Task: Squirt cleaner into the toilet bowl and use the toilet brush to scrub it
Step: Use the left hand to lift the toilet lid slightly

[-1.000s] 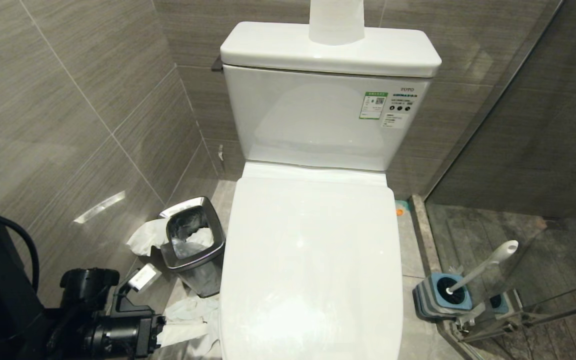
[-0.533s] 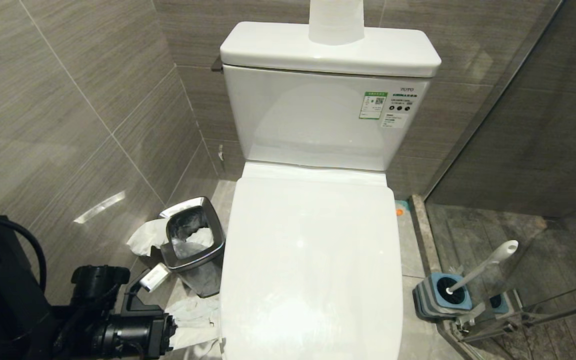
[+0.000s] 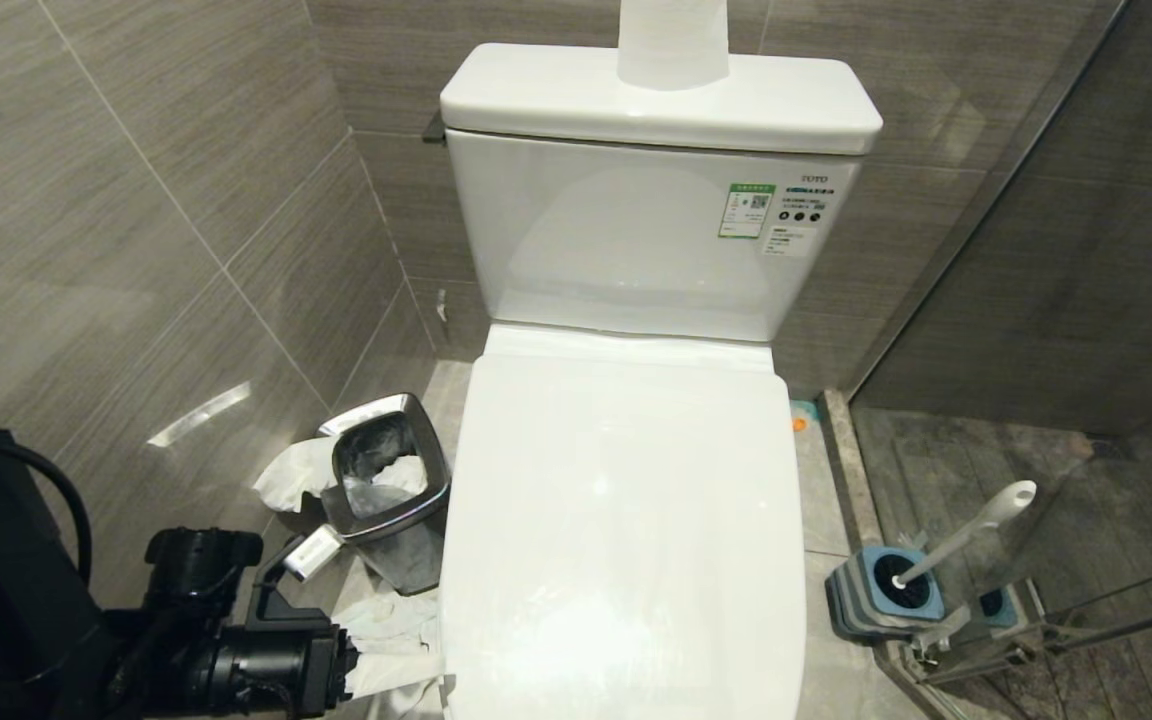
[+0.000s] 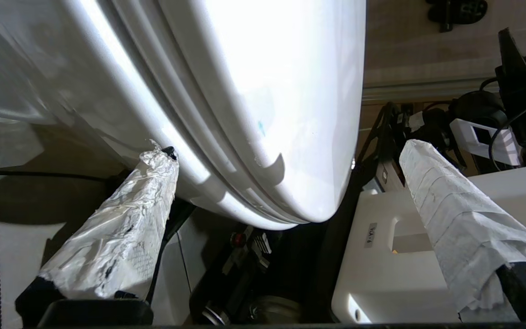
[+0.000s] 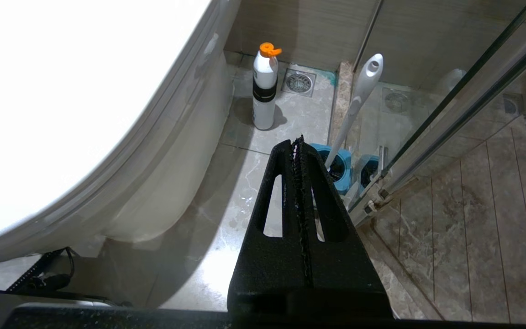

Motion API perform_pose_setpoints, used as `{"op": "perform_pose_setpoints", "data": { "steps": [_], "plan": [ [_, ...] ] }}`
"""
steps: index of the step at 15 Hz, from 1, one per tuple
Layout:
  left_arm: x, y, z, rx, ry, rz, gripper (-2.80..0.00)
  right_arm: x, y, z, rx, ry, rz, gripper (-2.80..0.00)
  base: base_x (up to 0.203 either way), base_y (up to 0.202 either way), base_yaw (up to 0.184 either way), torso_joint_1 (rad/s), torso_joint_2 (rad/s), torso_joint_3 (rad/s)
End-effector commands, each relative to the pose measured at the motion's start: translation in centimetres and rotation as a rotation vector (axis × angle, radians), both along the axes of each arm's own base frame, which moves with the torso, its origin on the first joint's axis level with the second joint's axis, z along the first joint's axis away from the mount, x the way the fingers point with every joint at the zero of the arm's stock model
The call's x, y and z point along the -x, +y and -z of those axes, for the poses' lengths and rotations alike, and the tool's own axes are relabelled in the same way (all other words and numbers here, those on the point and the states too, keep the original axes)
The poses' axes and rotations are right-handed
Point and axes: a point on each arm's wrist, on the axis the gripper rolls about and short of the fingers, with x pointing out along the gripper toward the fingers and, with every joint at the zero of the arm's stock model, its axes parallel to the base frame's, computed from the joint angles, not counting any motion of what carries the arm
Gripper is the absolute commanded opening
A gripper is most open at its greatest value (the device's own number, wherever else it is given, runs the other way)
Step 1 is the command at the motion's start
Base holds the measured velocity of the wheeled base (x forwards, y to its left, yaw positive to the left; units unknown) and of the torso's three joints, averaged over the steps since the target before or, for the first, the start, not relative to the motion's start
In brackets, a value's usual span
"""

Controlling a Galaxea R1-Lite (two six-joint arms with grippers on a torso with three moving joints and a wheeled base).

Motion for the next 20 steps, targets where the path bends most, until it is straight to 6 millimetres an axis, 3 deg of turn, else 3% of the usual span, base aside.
{"op": "perform_pose_setpoints", "data": {
  "steps": [1, 20],
  "plan": [
    [0.4, -0.3, -0.5, 0.011, -0.007, 0.019, 0.0, 0.0, 0.0, 0.0, 0.0, -0.001, 0.0, -2.8, 0.0, 0.0, 0.0, 0.0, 0.0, 0.0],
    [0.9, -2.2, 0.0, -0.095, -0.044, 0.036, 0.0, 0.0, 0.0, 0.0, 0.0, -0.001, 0.0, -2.8, 0.0, 0.0, 0.0, 0.0, 0.0, 0.0]
  ]
}}
